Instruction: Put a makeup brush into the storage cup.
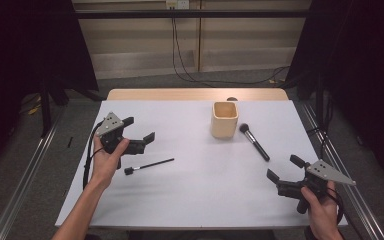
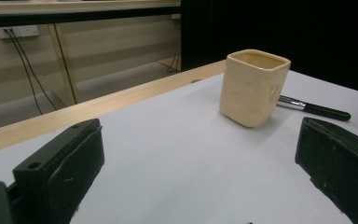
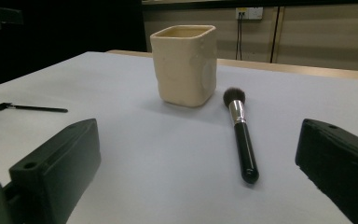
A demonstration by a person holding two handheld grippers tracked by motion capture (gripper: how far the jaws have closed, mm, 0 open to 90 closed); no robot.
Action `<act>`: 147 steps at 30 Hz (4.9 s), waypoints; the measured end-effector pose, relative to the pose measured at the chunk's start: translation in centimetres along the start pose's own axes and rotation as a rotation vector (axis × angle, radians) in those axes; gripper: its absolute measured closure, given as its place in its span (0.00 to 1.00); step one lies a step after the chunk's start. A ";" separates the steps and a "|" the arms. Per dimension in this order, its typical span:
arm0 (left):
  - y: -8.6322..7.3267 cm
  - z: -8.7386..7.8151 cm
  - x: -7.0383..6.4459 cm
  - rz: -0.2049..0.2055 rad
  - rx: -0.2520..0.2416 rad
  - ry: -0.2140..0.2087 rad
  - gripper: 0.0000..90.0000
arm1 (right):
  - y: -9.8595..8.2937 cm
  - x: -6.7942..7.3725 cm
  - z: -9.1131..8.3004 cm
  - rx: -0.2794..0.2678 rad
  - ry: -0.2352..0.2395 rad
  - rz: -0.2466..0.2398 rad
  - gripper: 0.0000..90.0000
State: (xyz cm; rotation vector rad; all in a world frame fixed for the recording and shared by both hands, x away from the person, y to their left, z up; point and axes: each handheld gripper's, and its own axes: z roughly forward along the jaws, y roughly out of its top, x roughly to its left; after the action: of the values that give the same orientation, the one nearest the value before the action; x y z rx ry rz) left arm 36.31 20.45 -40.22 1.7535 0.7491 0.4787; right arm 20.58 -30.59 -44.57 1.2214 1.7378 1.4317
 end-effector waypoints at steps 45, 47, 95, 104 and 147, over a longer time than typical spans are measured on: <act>1.3 2.8 0.0 0.240 0.741 -0.184 0.05 | 0.0 0.1 0.1 0.009 0.013 0.013 0.00; 1.2 2.8 -0.2 0.223 0.742 -0.187 0.05 | 0.0 0.1 0.1 0.010 0.014 0.012 0.00; -2.8 6.1 -0.8 0.327 1.033 -0.312 0.61 | 0.0 0.1 0.2 0.017 0.019 0.005 0.00; -2.8 6.1 0.0 0.296 1.031 -0.336 0.75 | -0.1 0.1 0.0 0.015 0.016 0.008 0.00; -2.5 6.0 0.5 0.237 1.066 -0.348 0.95 | -0.1 0.1 0.2 0.030 0.022 0.011 0.00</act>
State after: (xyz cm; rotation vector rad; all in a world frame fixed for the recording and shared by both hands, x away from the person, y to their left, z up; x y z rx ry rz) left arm 39.99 17.07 -44.49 2.8390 0.5664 -0.1444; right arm 20.71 -30.44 -44.74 1.2367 1.7761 1.4355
